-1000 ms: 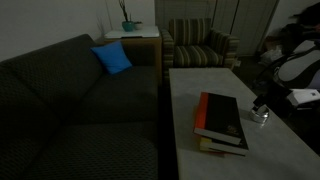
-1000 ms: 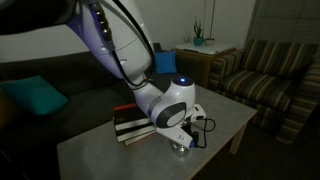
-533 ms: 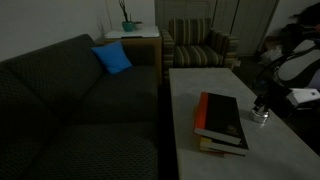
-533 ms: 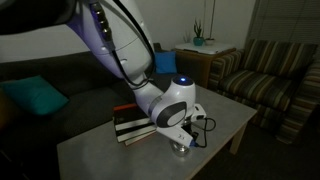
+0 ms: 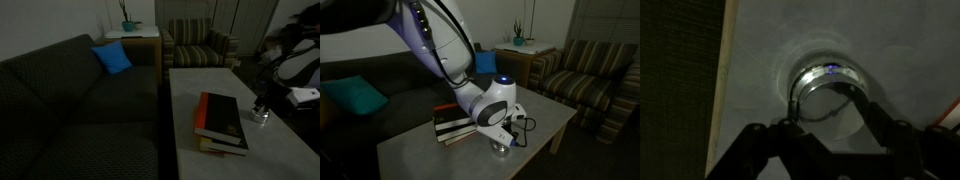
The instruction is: Put the lid of the silver thing on the table
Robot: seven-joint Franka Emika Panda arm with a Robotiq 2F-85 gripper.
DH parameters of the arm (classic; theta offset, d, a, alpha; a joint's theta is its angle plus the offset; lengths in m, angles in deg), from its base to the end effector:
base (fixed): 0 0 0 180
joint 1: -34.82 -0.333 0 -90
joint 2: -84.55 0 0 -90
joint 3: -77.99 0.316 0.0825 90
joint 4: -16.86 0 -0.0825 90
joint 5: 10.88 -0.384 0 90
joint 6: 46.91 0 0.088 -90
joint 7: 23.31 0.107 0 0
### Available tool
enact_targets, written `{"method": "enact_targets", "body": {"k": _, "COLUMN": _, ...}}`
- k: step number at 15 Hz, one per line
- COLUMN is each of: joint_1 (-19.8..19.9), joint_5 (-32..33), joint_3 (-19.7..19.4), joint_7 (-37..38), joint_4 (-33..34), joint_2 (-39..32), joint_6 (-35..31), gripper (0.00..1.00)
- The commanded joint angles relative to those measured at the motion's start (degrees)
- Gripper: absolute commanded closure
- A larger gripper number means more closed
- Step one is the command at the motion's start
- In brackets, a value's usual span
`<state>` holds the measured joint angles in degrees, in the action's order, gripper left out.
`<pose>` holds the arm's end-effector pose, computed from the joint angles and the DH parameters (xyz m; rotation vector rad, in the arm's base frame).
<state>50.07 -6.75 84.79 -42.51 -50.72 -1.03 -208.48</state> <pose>0.6638 -0.1151 -0.1193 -3.0809 -0.2099 -0.2643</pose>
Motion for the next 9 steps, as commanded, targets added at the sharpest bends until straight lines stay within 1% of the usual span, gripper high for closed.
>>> {"method": "enact_targets", "body": {"k": 1, "joint_1": -0.85, "joint_5": 0.5, "joint_3": -1.14, "joint_7": -1.32, "joint_4": 1.08, "joint_2": 0.02, "joint_6": 4.94, "gripper": 0.56}}
{"method": "enact_targets", "body": {"k": 4, "joint_1": -2.39, "joint_5": 1.04, "joint_3": -3.11, "joint_7": -1.56, "joint_4": 1.56, "joint_2": 0.44, "joint_6": 10.56, "gripper": 0.56}}
{"method": "enact_targets", "body": {"k": 6, "joint_1": -3.25, "joint_5": 1.37, "joint_3": -4.27, "joint_7": -1.86, "joint_4": 1.12, "joint_2": 1.01, "joint_6": 13.03, "gripper": 0.56}}
{"method": "enact_targets", "body": {"k": 8, "joint_1": -3.67, "joint_5": 1.25, "joint_3": -4.88, "joint_7": -1.74, "joint_4": 0.71, "joint_2": 1.31, "joint_6": 13.57, "gripper": 0.56}}
{"method": "enact_targets", "body": {"k": 9, "joint_1": -3.39, "joint_5": 0.82, "joint_3": -4.53, "joint_7": -1.74, "joint_4": 0.64, "joint_2": 1.37, "joint_6": 12.76, "gripper": 0.56}}
